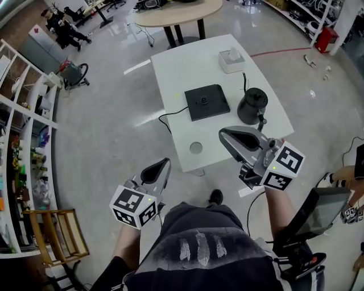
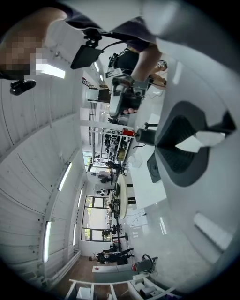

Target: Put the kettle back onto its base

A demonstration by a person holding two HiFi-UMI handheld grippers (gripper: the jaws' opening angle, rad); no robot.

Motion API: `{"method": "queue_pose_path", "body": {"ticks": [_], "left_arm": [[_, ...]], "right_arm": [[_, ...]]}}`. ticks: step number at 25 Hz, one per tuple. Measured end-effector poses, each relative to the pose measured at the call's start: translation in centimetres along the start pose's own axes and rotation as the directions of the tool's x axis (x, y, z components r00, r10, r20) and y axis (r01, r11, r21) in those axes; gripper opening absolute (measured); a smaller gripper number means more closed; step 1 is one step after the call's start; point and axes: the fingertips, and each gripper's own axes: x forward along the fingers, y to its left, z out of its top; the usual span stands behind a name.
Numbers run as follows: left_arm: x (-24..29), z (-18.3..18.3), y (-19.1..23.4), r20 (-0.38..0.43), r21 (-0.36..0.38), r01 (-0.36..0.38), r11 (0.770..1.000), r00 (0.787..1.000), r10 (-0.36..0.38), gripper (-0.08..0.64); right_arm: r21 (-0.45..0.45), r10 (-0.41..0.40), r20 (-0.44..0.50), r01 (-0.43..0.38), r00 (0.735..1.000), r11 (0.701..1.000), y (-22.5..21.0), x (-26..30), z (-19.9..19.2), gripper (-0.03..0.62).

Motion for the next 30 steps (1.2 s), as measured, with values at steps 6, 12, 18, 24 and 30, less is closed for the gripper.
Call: {"method": "queue_pose_path", "body": {"ticks": [6,12,18,24,30], "left_arm": [[2.9,3.2,-2.4,0.073,-0.025,0.121,0.992,0.990,-0.118,0.000],[5.0,5.1,-1.6,0.135,-0.010,0.208,0.978,0.970,-0.204,0.000],[4.1,6.6,0.7,0.182,0.030,0.361,0.932,0.915,-0.360,0.000],[1.7,6.3,1.9,0.206,0.015,0.596,0.803,0.784,-0.586,0.000],[-0.4,5.4,3.7,0.204,0.010,0.685,0.728,0.711,-0.672,-0.002]], "right_arm": [[-0.071,0.092,-0.137,-0.102,0.986,0.992,2.2,1.8,-2.3,0.002],[-0.030,0.193,-0.258,-0.208,0.947,0.978,4.5,4.9,-5.1,0.002],[0.039,0.284,-0.399,-0.293,0.872,0.955,7.1,9.1,-7.5,0.002],[0.194,0.445,-0.516,-0.406,0.732,0.893,11.5,13.7,-10.7,0.002],[0.303,0.523,-0.548,-0.428,0.653,0.852,13.3,18.0,-13.4,0.002]]}}
